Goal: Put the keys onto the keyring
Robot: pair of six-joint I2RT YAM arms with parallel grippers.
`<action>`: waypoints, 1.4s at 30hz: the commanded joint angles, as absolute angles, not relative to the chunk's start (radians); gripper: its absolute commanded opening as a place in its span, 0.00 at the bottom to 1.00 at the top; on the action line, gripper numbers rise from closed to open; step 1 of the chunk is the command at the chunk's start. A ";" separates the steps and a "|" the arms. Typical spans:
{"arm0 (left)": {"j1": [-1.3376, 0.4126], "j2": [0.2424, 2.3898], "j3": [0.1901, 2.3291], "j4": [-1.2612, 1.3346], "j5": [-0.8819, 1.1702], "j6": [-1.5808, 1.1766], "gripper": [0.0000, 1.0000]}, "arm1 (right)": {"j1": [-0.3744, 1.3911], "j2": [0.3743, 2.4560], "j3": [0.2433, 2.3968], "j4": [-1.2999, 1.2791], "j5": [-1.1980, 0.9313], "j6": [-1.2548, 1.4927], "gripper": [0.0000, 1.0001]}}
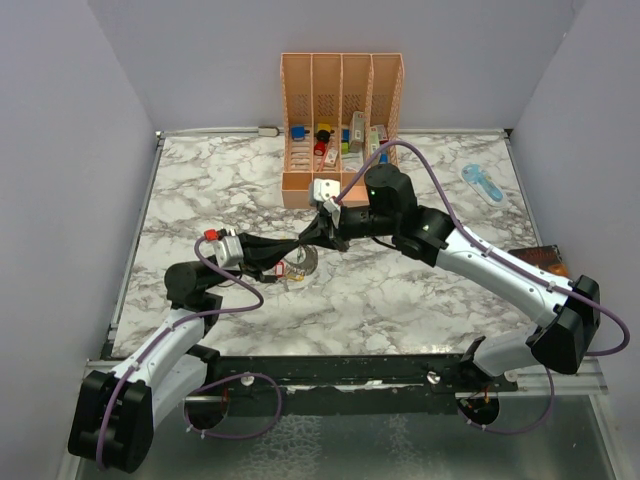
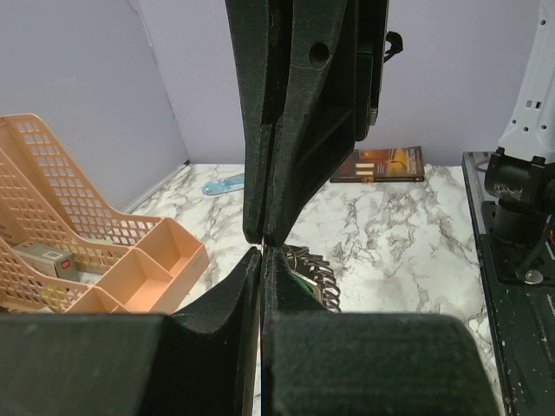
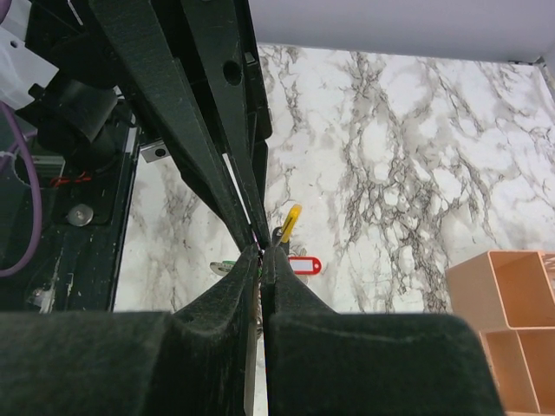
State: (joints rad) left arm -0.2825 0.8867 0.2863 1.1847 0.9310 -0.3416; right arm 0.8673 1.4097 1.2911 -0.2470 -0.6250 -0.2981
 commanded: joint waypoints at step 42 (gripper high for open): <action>-0.289 0.949 0.418 0.997 0.959 -0.203 0.23 | 0.865 1.336 1.312 -0.536 -0.249 -0.006 0.01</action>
State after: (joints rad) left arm -0.2947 0.9478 0.3870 1.0008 0.9493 -0.2203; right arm 0.8646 1.3148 1.2911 -0.5003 -0.3695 -0.0875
